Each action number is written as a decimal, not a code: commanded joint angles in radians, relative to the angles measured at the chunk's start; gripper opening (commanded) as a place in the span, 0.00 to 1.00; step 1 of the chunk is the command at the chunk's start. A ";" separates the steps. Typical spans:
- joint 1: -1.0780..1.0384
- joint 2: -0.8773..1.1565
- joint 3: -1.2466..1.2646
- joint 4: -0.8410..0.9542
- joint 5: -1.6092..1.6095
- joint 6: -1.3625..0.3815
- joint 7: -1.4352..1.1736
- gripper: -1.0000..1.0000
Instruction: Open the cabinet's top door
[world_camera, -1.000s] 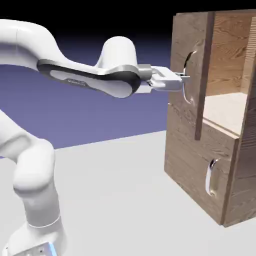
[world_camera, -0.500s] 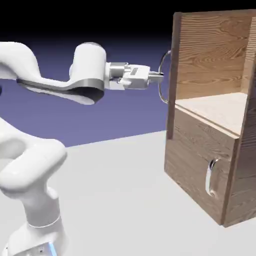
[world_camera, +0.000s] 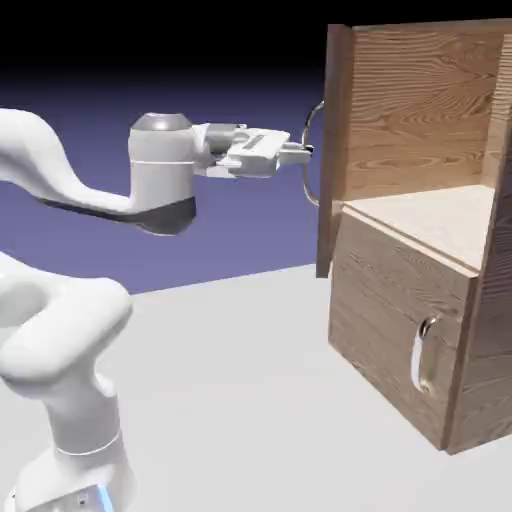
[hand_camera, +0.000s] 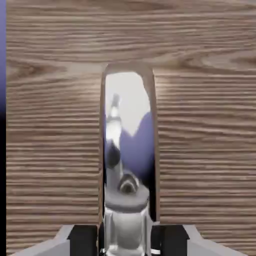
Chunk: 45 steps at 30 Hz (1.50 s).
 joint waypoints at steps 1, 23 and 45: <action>0.031 -0.012 0.005 -0.008 0.030 -0.043 -0.026 0.00; 0.244 -0.119 0.478 0.216 0.600 -0.999 -0.220 0.00; -0.282 -0.110 0.849 0.988 0.825 -1.758 -0.337 0.00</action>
